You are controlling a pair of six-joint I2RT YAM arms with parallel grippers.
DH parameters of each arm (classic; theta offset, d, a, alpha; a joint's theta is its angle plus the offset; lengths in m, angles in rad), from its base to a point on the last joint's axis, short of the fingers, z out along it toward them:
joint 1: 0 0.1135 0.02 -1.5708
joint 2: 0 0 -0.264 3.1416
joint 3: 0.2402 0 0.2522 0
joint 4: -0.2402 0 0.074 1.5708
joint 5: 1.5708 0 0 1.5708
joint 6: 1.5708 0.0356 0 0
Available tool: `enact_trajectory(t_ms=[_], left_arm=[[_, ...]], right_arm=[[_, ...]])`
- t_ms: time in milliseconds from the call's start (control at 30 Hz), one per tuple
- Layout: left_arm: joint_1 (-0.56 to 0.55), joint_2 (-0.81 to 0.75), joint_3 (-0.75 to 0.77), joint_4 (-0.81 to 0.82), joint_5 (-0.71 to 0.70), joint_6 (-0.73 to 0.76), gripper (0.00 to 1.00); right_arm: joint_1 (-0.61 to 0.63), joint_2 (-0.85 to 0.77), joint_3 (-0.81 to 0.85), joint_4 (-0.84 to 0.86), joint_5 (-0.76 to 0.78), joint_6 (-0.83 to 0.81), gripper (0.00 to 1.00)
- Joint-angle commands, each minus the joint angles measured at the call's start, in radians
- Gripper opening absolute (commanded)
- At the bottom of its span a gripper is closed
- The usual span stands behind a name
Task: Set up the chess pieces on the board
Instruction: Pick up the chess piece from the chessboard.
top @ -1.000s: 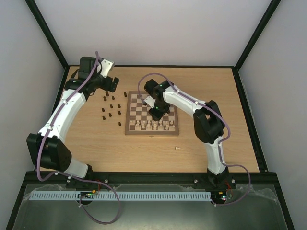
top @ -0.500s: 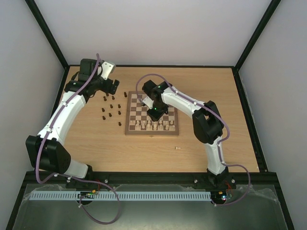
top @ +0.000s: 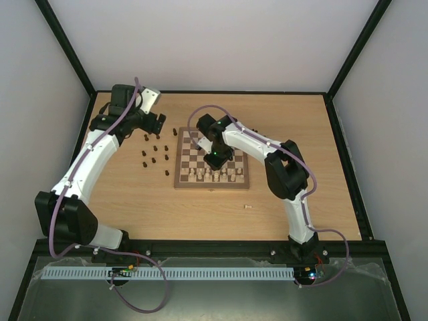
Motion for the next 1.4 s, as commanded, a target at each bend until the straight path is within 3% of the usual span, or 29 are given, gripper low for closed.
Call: enact_trajectory(t_ms=[0, 700, 1367], left_arm=[[-0.003, -0.036, -0.016, 0.013, -0.001, 0.007, 0.99], [-0.003, -0.050, -0.041, 0.018, 0.004, 0.019, 0.99], [-0.003, -0.097, -0.085, 0.055, -0.006, 0.019, 0.99]], right_arm=[[0.012, 0.021, 0.027, -0.026, 0.004, 0.000, 0.28], [0.019, 0.036, 0.037, -0.034, 0.017, 0.001, 0.11], [0.023, -0.010, 0.146, -0.032, 0.082, -0.046, 0.09]])
